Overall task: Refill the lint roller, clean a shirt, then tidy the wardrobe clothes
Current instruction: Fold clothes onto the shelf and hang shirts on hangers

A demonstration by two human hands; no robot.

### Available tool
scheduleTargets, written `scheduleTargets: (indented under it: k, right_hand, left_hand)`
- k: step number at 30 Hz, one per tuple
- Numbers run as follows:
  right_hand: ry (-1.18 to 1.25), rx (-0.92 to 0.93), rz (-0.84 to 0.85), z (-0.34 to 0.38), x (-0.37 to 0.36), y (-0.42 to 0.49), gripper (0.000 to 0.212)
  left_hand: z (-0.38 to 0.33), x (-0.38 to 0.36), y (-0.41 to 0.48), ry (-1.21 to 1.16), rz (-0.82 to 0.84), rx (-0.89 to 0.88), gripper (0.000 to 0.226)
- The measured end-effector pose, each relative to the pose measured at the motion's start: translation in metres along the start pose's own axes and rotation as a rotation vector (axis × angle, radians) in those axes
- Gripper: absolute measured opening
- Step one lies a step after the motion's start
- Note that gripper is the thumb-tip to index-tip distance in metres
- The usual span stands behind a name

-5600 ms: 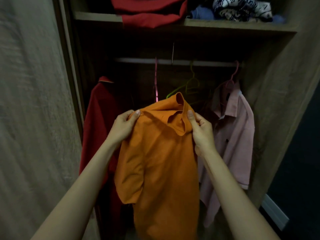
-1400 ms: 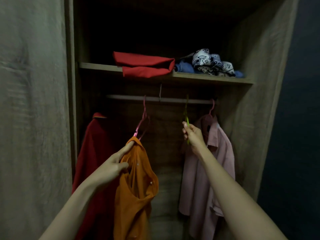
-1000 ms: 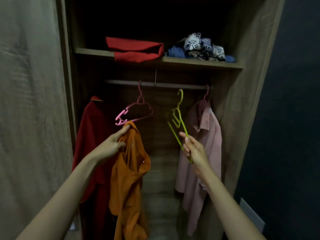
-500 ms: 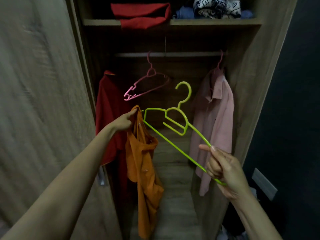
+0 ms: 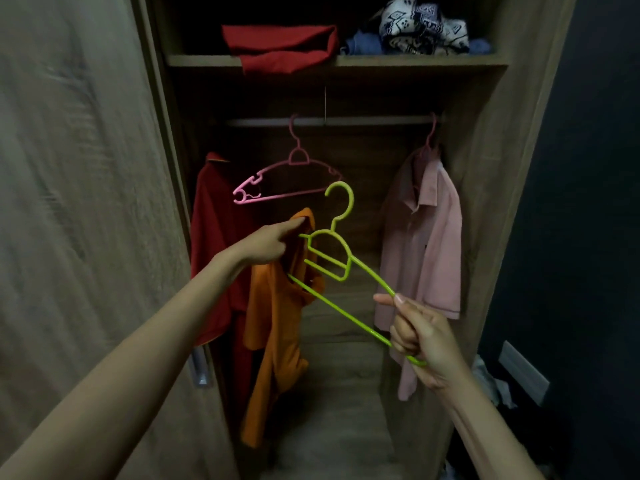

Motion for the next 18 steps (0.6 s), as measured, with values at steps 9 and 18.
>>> scheduleTargets:
  k: [9, 18]
  right_hand:
    - [0.205, 0.024, -0.004, 0.006, 0.006, 0.027, 0.053]
    - [0.322, -0.009, -0.049, 0.037, 0.020, 0.047, 0.066]
  left_hand:
    - [-0.102, 0.030, -0.037, 0.227, -0.309, -0.478, 0.052]
    - [-0.142, 0.069, -0.049, 0.108, -0.486, -0.752, 0.024]
Point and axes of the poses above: each hand's wrist, its own y-axis towards the middle knuckle, its own x-axis out of the back of the hand, z = x × y, the point moved 10 cm from there along y, towards the middle knuckle, and after that the axes turned 15 degrees about x, right-handed, at the moved point
